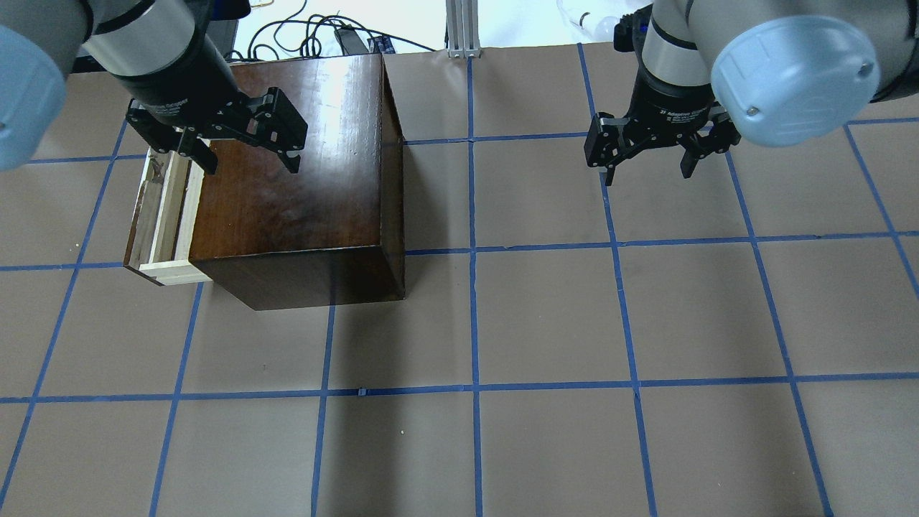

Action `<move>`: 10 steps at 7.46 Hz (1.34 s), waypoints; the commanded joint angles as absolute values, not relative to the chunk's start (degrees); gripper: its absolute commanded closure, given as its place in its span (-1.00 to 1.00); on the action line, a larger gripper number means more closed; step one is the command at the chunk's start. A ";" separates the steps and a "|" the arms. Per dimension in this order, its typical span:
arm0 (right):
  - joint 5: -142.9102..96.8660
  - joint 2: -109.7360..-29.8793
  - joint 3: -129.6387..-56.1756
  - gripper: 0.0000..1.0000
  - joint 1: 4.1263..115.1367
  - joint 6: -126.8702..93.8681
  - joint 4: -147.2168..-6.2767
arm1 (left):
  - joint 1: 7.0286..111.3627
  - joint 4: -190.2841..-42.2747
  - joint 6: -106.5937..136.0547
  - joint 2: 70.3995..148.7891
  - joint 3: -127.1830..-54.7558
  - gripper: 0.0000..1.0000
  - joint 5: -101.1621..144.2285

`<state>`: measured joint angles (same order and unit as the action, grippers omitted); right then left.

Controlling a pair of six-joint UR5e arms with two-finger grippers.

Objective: Open drawer and put corn inside

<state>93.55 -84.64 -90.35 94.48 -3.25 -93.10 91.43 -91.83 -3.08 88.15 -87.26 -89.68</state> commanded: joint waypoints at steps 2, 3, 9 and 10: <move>93.60 -84.64 -90.35 -1.00 94.48 -3.25 -93.08 | 91.41 -91.67 -4.57 87.89 -87.10 -1.00 -90.91; 93.52 -84.64 -90.35 -1.00 94.48 -3.25 -93.08 | 91.58 -91.67 -4.48 88.06 -87.45 -1.00 -90.01; 93.52 -84.64 -90.35 -1.00 94.48 -3.25 -93.08 | 92.02 -91.84 -3.78 87.19 -87.19 -1.00 -90.09; 93.52 -84.64 -90.35 -1.00 94.48 -3.25 -93.08 | 91.93 -91.93 -3.69 87.19 -87.27 -1.00 -90.17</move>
<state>93.52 -84.64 -90.35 94.48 -3.25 -93.10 92.00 -91.84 -3.95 87.19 -87.30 -90.17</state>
